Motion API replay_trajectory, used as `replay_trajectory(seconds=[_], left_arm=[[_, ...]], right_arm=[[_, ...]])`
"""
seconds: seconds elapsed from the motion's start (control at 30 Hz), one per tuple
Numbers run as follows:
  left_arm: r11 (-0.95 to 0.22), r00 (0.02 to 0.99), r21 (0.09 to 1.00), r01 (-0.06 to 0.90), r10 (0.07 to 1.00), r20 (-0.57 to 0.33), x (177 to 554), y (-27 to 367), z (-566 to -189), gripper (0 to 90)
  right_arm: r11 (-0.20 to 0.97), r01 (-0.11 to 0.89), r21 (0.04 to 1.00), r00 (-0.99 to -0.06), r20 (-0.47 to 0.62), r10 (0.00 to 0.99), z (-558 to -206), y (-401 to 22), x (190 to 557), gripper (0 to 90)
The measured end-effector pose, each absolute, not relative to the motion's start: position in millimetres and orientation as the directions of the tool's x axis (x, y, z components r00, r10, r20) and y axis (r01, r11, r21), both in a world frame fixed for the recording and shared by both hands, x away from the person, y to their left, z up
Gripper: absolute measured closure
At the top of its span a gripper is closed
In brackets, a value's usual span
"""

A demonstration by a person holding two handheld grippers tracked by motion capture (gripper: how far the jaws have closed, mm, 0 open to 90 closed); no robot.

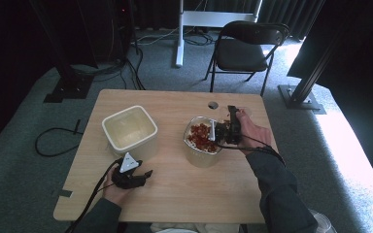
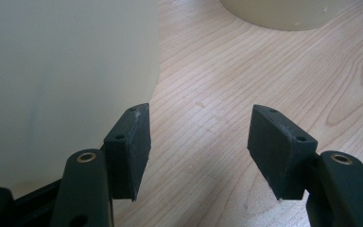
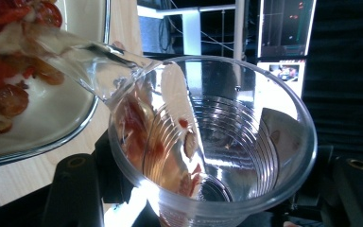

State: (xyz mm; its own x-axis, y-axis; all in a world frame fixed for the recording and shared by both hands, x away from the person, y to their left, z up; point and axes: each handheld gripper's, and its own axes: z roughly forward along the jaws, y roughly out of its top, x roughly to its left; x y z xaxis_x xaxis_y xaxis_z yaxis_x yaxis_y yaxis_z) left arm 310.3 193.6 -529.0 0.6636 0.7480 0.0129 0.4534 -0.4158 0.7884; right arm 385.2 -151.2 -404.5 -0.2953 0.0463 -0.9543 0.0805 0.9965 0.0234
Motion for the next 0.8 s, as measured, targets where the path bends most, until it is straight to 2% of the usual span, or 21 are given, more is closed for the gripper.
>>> replay_trajectory(seconds=[0.13, 0.47, 0.8], left_arm=[[-0.416, 0.664, 0.788, 0.453, 0.748, 0.013, 310, 194, -529, 40.7], [-0.416, 0.664, 0.788, 0.453, 0.748, 0.013, 310, 194, -529, 40.7], [-0.414, 0.663, 0.789, 0.453, 0.748, 0.012, 310, 194, -529, 40.7]], right_arm=[[0.998, 0.061, -0.025, -0.267, -0.964, -0.008, -406, -148, 383, 33.3], [0.996, 0.039, -0.081, -0.214, -0.974, -0.071, -410, -145, 379, 33.4], [0.978, 0.033, -0.204, -0.150, -0.969, -0.197, -417, -138, 377, 33.5]])
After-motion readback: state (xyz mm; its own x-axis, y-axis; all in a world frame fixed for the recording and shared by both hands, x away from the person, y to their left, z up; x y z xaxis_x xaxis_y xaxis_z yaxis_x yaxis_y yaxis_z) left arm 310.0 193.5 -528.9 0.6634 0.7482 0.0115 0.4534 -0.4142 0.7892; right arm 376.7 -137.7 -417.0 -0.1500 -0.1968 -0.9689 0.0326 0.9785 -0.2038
